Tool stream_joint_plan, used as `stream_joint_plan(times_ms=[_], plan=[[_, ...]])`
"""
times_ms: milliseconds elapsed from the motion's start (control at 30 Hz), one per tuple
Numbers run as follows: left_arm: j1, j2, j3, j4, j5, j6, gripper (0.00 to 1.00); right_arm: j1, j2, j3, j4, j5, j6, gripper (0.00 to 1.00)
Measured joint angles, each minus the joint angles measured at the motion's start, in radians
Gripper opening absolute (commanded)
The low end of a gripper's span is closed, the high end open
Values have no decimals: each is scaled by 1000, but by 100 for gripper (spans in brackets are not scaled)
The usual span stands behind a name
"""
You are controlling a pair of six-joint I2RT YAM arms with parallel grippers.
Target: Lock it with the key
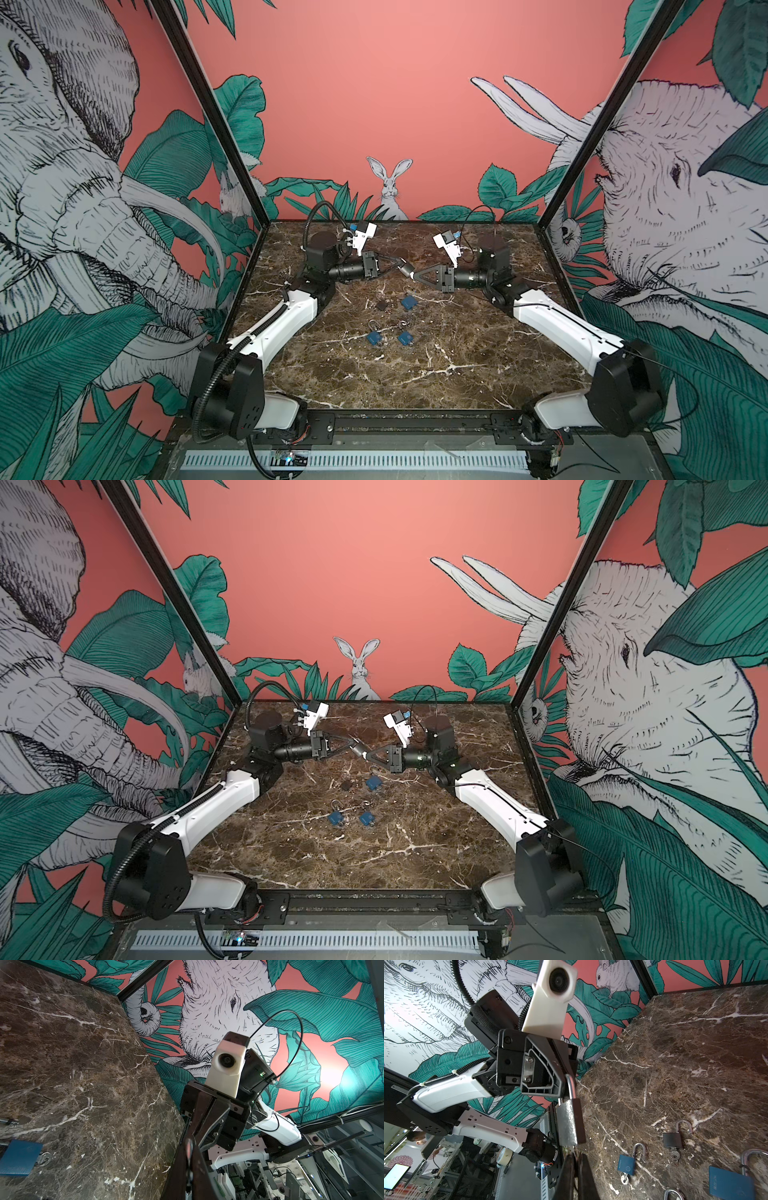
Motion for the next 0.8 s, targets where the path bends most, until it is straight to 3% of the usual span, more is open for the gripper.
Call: stream_joint_plan(times_ms=[200, 533, 667, 800], plan=[[20, 4, 0, 26, 38, -27, 0, -9, -37, -53, 50, 1, 29, 0], [74, 3, 20, 67, 19, -42, 0, -22, -64, -117, -21, -10, 23, 0], [57, 4, 46, -43, 3, 41, 0, -37, -109, -141, -95, 36, -3, 0], [-22, 36, 126, -240, -47, 196, 0, -101, -171, -179, -183, 128, -32, 0]])
